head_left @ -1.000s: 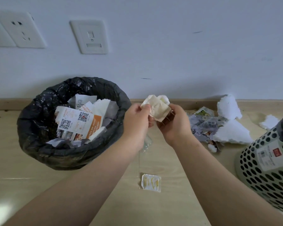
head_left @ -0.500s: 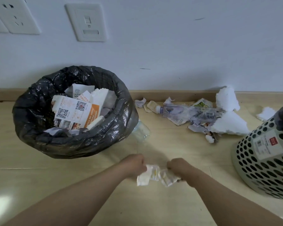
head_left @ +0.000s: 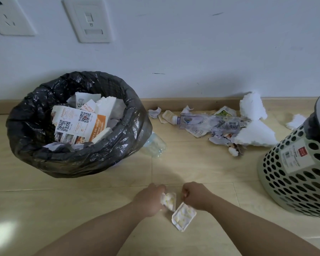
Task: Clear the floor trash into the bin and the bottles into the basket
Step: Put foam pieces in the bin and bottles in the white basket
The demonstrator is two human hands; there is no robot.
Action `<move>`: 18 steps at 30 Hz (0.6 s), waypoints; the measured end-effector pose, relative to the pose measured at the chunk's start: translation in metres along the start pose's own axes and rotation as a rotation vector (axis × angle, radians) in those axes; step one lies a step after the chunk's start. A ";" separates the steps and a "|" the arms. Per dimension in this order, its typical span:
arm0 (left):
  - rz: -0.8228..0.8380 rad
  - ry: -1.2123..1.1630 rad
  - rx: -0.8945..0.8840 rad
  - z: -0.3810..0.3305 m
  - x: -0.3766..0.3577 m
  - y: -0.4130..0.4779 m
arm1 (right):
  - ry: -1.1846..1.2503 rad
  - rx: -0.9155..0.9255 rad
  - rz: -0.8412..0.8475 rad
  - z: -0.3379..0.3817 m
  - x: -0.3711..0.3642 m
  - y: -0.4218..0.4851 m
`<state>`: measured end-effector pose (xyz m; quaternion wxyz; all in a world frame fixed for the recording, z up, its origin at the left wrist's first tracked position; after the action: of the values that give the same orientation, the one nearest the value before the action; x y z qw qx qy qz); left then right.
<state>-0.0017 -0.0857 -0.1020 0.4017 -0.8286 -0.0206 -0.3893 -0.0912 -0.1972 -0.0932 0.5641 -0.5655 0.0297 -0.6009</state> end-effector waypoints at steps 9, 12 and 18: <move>-0.021 -0.371 0.078 -0.002 0.046 -0.004 | -0.179 0.110 0.101 0.012 -0.009 -0.014; -0.011 -0.285 0.124 0.012 0.042 -0.011 | -0.478 0.277 -0.018 0.019 -0.030 -0.027; -0.064 -0.106 0.119 0.023 0.046 -0.013 | -0.291 0.028 0.097 -0.002 -0.025 -0.017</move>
<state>0.0406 -0.0740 -0.0715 0.4358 -0.8217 -0.0915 -0.3558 -0.1101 -0.1748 -0.0986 0.5984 -0.6368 -0.0336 -0.4850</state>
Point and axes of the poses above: each hand's wrist, its own y-axis towards the middle knuckle, its own x-axis out of the back of the hand, z = x × y, the point moved 6 cm from there along y, towards the middle knuckle
